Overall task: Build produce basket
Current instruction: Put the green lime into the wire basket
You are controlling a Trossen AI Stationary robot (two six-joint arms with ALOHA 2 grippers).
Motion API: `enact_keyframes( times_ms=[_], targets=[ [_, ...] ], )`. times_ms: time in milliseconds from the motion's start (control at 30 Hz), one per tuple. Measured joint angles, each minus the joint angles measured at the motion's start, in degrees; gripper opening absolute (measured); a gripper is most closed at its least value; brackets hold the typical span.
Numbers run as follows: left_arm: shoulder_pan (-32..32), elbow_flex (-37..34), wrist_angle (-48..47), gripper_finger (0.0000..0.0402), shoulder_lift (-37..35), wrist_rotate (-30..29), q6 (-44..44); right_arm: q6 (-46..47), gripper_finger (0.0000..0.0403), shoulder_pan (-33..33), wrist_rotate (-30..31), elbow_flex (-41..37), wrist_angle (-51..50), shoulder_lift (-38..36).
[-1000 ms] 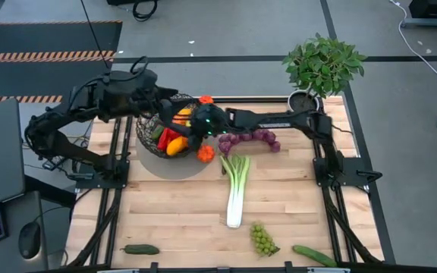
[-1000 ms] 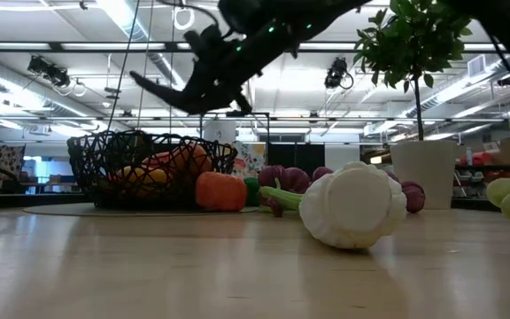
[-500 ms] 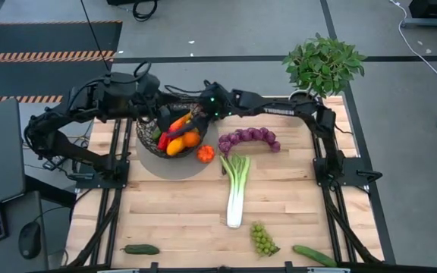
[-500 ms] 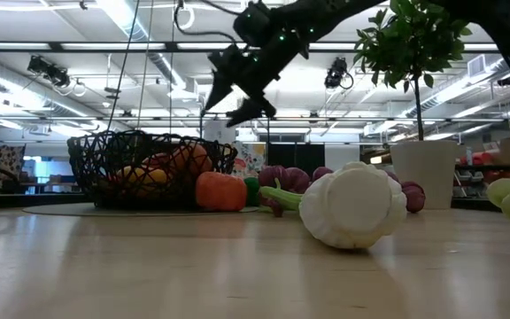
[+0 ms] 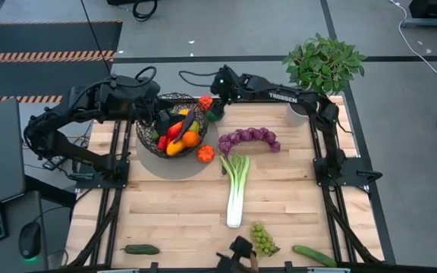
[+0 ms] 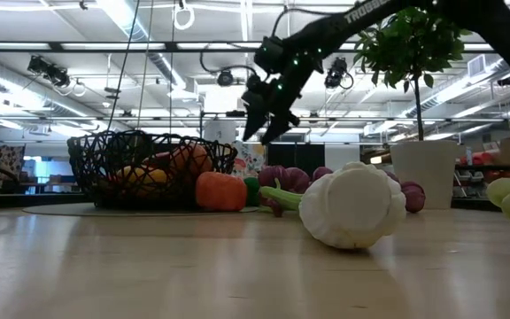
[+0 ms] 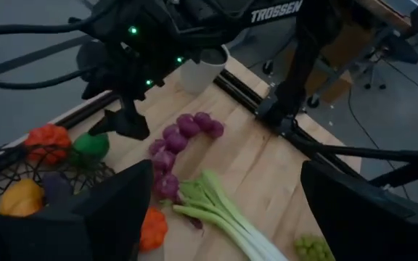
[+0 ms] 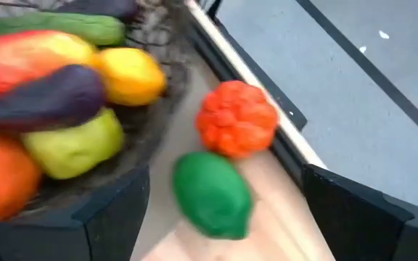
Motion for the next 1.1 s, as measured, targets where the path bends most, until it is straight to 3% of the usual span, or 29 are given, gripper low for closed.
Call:
enact_keyframes(
  times_ms=[267, 467, 667, 1100],
  targets=[
    [2.9, 0.0, -0.1, 0.0357, 0.0, -0.1, -3.0, -11.2, 0.036, -3.1, -7.8, -0.1, 0.0, 3.3],
    [5.6, 0.0, 0.0, 0.0357, 0.1, -0.1, -3.9, -22.2, 0.0361, -2.3, -9.3, -0.1, 0.3, 4.7],
    [7.7, 0.0, 0.0, 0.0357, 0.1, 0.0, -5.0, -24.0, 0.0362, -3.0, -12.8, -0.1, -0.4, 6.4],
    [10.2, 0.0, 0.1, 0.0357, 0.1, -0.1, -6.4, -20.1, 0.0359, -3.8, -13.0, -0.1, -1.9, 7.7]
  ],
)
